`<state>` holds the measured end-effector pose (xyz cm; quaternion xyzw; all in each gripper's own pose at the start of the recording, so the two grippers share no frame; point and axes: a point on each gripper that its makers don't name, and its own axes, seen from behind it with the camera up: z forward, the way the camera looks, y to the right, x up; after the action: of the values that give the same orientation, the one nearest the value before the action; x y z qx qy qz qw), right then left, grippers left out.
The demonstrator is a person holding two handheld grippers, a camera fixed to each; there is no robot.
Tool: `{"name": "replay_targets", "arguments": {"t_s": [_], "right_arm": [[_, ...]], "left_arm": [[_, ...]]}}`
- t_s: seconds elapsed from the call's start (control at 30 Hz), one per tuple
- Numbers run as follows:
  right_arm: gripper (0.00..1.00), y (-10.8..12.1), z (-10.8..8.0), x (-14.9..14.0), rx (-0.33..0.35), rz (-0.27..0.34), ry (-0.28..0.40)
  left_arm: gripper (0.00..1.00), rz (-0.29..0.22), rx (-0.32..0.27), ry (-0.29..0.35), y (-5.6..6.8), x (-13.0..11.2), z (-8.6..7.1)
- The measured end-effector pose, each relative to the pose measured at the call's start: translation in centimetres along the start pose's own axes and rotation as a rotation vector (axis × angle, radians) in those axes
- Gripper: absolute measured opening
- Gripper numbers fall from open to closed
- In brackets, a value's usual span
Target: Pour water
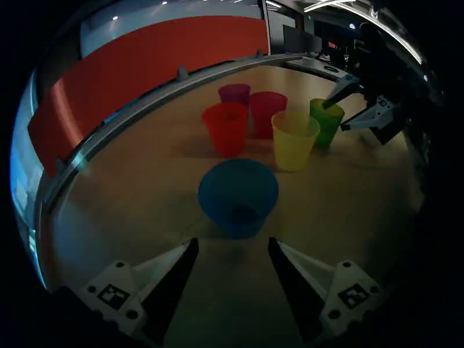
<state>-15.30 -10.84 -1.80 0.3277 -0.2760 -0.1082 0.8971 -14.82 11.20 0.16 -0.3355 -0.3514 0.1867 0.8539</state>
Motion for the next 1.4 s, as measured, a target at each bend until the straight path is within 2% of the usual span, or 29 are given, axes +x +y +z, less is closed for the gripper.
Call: {"name": "replay_targets", "arguments": {"t_s": [0.3, 0.47, 0.57, 0.67, 0.77, 0.87, 1.17, 1.4], "right_arm": [[1.0, 0.3, -3.0, 0.8, -0.058, 0.062, 0.073], [1.0, 0.7, -4.7, 1.4, -0.102, 0.097, 0.125], [0.99, 1.1, -5.8, 1.8, -0.134, 0.116, 0.152], [1.0, 1.4, -6.7, 2.3, -0.163, 0.129, 0.18], [0.99, 1.4, -7.4, 2.6, -0.183, 0.141, 0.203], [1.0, 1.3, -7.7, 2.7, -0.197, 0.15, 0.212], [0.99, 1.3, -8.2, 4.6, -0.248, 0.124, 0.269], [0.99, 2.3, -8.9, 5.8, -0.335, 0.115, 0.334]], "left_arm": [[0.89, -0.07, 0.07, 0.072, -1.1, 0.0, -2.5], [0.89, -0.091, 0.108, 0.133, -1.0, 0.6, -4.3], [0.89, -0.106, 0.15, 0.17, -1.4, 1.1, -5.2], [0.89, -0.135, 0.198, 0.218, -1.9, 1.5, -6.1], [0.89, -0.165, 0.222, 0.263, -1.8, 1.7, -6.9], [0.89, -0.182, 0.235, 0.299, -1.6, 1.7, -7.5], [0.89, -0.224, 0.296, 0.387, -2.6, 2.3, -9.9], [0.89, -0.302, 0.346, 0.492, -3.6, 2.8, -11.6]]}}
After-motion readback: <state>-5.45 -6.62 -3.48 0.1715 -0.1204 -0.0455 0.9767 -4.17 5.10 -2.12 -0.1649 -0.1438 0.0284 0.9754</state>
